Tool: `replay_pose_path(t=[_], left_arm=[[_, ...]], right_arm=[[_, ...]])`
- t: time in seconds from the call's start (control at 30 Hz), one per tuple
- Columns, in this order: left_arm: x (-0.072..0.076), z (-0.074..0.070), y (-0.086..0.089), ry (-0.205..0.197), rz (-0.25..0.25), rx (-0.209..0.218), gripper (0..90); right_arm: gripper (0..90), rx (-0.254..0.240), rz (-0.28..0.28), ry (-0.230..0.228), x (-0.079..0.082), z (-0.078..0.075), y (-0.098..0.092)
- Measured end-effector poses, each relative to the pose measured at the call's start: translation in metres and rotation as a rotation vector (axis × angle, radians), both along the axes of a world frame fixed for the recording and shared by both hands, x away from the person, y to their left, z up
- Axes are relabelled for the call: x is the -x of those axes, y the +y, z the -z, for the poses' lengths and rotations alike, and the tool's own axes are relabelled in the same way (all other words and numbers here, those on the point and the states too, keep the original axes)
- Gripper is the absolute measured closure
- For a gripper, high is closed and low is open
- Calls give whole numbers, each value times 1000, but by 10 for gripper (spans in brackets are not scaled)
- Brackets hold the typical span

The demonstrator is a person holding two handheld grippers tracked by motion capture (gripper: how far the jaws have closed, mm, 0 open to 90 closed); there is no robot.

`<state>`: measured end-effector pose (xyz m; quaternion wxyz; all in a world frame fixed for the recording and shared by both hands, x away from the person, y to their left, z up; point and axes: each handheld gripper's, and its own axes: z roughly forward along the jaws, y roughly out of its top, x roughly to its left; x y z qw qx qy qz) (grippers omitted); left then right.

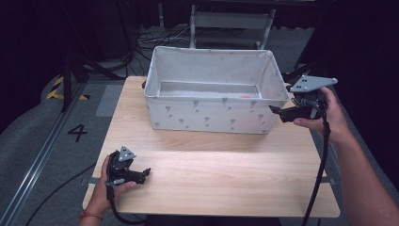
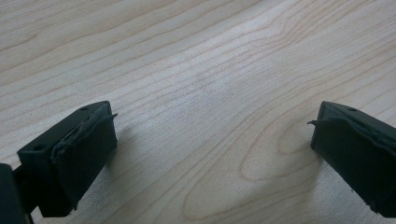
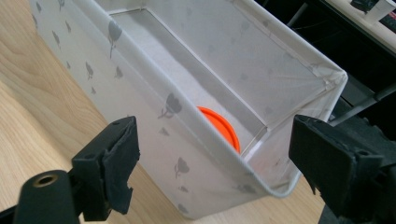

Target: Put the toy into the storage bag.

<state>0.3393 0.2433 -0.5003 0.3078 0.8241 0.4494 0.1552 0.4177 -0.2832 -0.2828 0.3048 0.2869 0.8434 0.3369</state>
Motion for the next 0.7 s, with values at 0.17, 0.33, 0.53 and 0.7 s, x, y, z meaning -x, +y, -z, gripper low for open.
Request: replay_pose_path(t=[0.17,0.33,0.53,0.7], left_arm=[[0,0,0,1,2,3,2],[0,0,0,1,2,3,3],[0,0,0,0,2,3,3],[0,0,0,0,0,-3,2]], right_arm=[[163,10,0,-22,15,10,-3],[163,25,7,-52,29,21,-8],[163,55,-1,-52,42,38,-10],[163,73,0,-40,50,58,-12]])
